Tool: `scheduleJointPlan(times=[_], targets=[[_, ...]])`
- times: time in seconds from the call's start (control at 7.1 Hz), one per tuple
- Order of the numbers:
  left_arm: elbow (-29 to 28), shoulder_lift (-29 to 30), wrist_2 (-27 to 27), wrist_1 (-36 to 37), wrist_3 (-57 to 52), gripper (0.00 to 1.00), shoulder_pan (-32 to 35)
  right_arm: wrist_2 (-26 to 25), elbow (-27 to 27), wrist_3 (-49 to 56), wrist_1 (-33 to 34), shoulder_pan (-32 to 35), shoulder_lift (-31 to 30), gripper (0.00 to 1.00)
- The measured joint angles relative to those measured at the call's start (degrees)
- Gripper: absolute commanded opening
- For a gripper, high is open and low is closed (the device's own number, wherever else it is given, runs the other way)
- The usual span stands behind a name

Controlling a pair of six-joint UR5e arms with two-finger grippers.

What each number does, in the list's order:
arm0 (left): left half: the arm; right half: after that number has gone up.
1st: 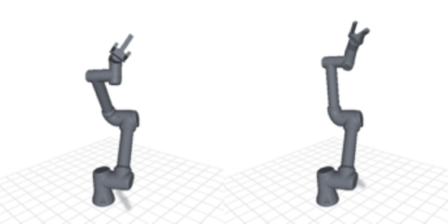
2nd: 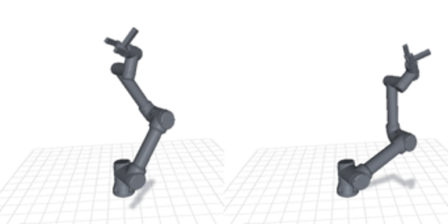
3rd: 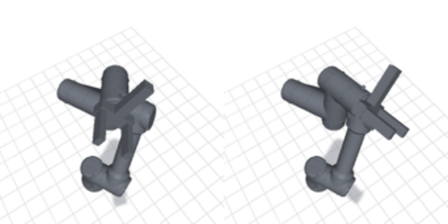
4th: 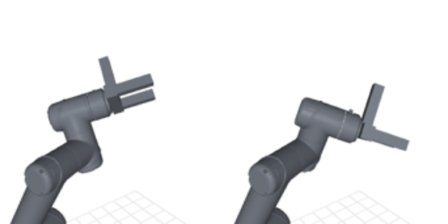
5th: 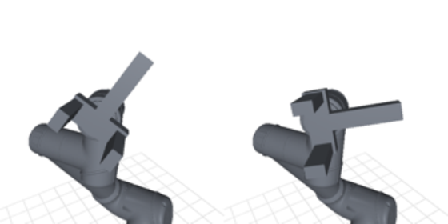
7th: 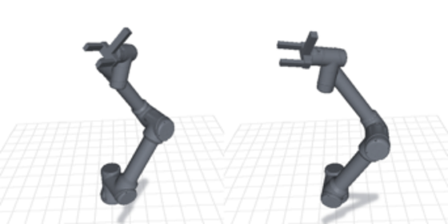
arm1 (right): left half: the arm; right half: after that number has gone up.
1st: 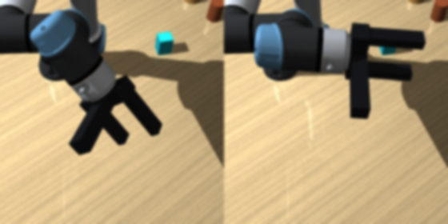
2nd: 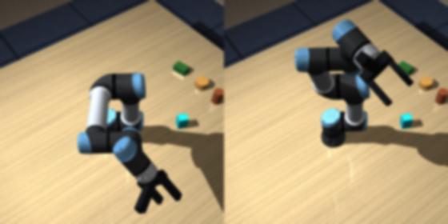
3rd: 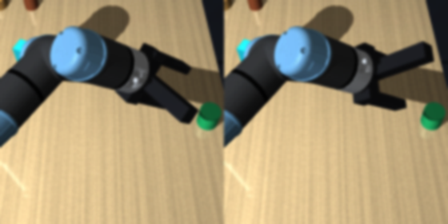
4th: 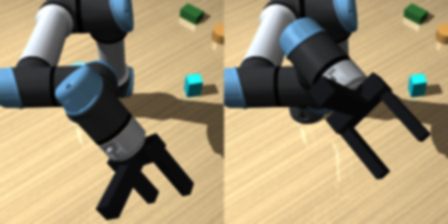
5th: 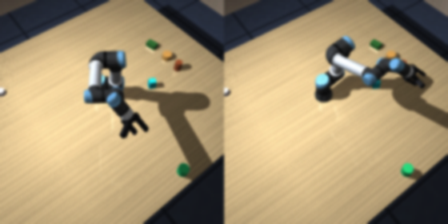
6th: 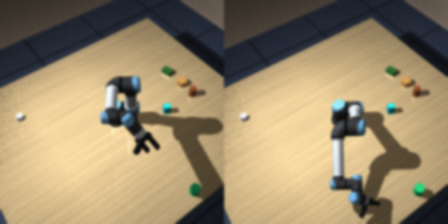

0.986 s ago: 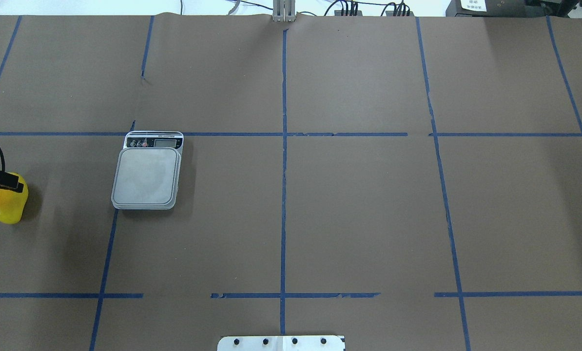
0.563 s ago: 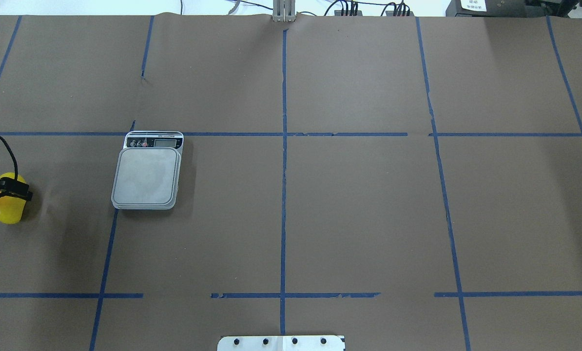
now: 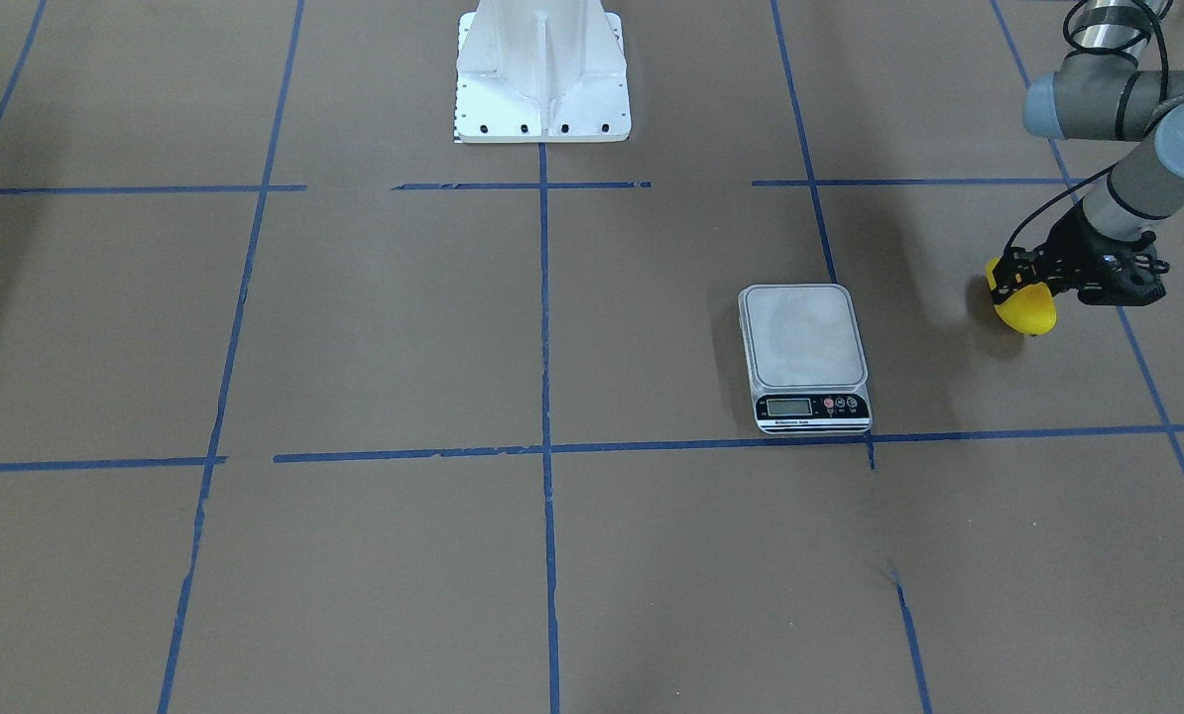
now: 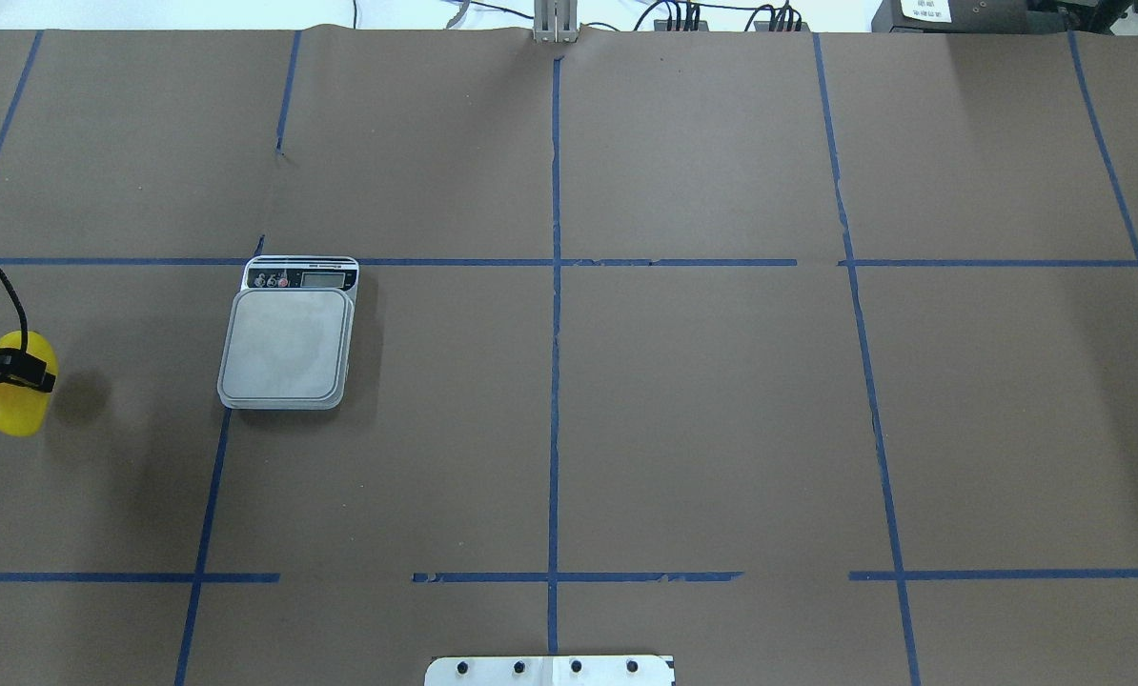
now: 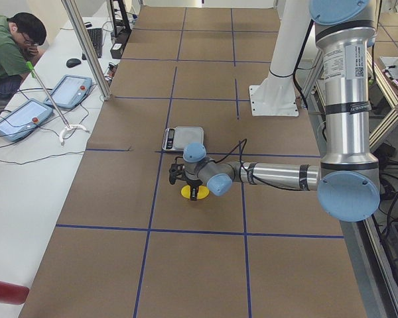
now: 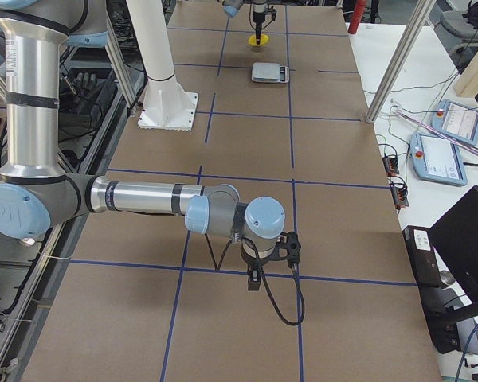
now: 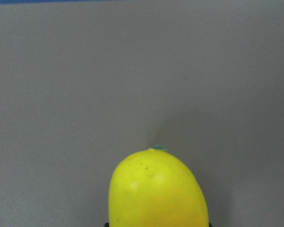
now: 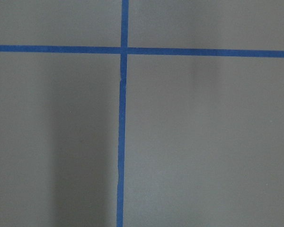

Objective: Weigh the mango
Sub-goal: 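Lift the mango with the left gripper and carry it over the scale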

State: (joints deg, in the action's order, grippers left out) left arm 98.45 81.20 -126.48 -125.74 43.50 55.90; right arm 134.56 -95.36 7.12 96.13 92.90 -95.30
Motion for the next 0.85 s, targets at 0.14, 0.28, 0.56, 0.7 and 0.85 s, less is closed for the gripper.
scheduleJointPlan(times=[0.14, 0.28, 0.56, 0.7, 0.85], targets=[[5.2, -0.7, -1.8, 5.0, -1.4, 0.0, 1.7, 0.0, 0.0, 0.0, 0.0, 0.0, 0.0, 1.0], [9.6, 0.7, -3.0, 12.4, -2.8, 0.0, 4.1, 0.0, 0.0, 0.0, 0.0, 0.0, 0.0, 1.0], [12.3, 12.6, -3.2, 27.8, -2.3, 0.0, 6.9, 0.0, 0.0, 0.0, 0.0, 0.0, 0.0, 1.0], [10.6, 19.3, -3.1, 31.8, 0.2, 0.0, 6.3, 0.0, 0.0, 0.0, 0.0, 0.0, 0.0, 1.0], [8.2, 24.1, -3.0, 33.2, 3.1, 0.0, 4.1, 0.0, 0.0, 0.0, 0.0, 0.0, 0.0, 1.0]])
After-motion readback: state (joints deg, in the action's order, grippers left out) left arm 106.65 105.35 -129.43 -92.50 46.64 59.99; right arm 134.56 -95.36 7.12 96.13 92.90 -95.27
